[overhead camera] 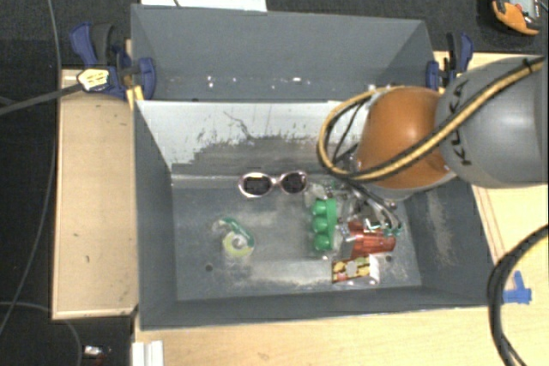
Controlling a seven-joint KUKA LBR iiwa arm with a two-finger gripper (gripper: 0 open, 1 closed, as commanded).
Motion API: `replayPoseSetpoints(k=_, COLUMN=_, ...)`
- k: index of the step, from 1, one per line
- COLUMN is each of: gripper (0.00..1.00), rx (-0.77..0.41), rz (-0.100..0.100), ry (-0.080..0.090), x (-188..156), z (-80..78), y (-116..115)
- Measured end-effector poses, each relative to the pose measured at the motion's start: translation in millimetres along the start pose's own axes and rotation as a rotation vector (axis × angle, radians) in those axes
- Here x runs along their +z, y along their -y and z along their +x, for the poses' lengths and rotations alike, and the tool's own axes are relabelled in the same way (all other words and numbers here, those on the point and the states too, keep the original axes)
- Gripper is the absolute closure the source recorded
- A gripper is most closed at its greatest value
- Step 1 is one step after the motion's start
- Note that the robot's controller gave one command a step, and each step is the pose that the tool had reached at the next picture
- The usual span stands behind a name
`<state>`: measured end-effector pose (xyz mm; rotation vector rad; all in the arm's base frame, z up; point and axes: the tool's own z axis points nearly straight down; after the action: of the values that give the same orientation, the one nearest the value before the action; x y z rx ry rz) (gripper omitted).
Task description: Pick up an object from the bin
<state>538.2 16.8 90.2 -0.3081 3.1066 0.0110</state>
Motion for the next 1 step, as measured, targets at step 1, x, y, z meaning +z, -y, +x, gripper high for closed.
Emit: replayPoseSetpoints(k=1, gripper=1.00, rx=0.017, rz=-0.004, ry=-0.017, x=-1.8, z=2.1, y=5.4)
